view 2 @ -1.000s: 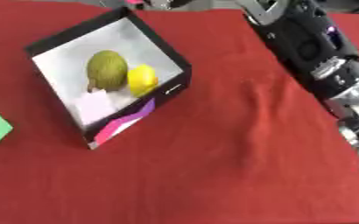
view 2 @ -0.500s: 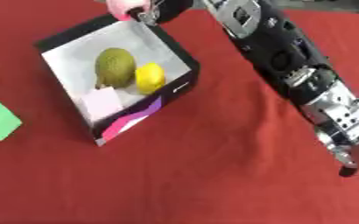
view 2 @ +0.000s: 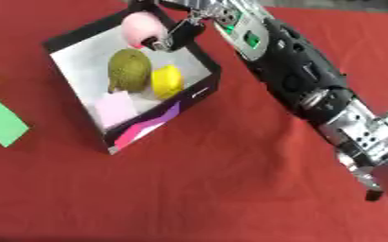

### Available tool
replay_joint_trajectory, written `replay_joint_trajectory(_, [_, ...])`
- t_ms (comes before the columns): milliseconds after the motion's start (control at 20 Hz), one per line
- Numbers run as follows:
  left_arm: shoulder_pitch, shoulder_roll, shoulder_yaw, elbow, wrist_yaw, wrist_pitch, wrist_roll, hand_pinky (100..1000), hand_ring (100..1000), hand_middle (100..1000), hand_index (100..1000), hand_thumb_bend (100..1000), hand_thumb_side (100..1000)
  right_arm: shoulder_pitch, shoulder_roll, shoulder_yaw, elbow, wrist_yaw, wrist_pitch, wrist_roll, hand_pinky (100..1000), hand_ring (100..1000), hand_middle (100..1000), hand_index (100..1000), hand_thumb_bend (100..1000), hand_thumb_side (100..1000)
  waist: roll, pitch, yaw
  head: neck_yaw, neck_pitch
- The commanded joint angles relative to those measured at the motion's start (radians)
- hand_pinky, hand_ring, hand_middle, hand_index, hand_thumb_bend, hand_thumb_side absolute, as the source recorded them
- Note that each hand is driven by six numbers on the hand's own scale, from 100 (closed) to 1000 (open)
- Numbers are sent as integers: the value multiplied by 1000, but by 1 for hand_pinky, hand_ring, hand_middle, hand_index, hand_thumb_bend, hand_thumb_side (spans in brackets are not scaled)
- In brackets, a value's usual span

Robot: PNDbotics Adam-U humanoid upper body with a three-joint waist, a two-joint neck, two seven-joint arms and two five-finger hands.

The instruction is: Pick up objects on the table and place them in the box.

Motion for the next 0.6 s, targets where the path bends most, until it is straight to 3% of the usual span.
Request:
replay_joint_trajectory(50, [-2,20,9,-16,5,3,-4,736,863,699,753,100,457,-12,-21,-11,-8,16,-33,22,868,874,771,913,263,190,6,-18,1,1,4])
replay_joint_trajectory(200, [2,21,11,-16,6,5,-4,735,863,699,754,100,459,-10,-32,-21,-20,17,-54,57,916,937,891,999,292,171,6,-17,-1,2,7])
replay_joint_trajectory(300, [7,23,12,-16,6,5,-3,735,864,698,753,100,460,-10,-43,-35,-31,9,-51,67,923,936,893,1000,297,132,7,-19,-5,5,11])
replay_joint_trajectory(400, [15,26,16,-16,7,3,5,734,863,698,753,100,461,-4,-64,-58,-58,-38,-37,63,922,928,883,1000,241,100,7,-24,-15,13,15])
replay_joint_trajectory(500, [29,27,24,-16,8,1,21,734,864,698,753,100,471,20,-105,-100,-107,-149,5,43,924,917,876,1000,103,100,7,-34,-31,28,19])
replay_joint_trajectory(600, [47,29,33,-16,6,1,39,734,866,700,754,100,486,74,-173,-166,-186,-327,81,10,914,895,854,1000,100,100,5,-41,-49,42,29])
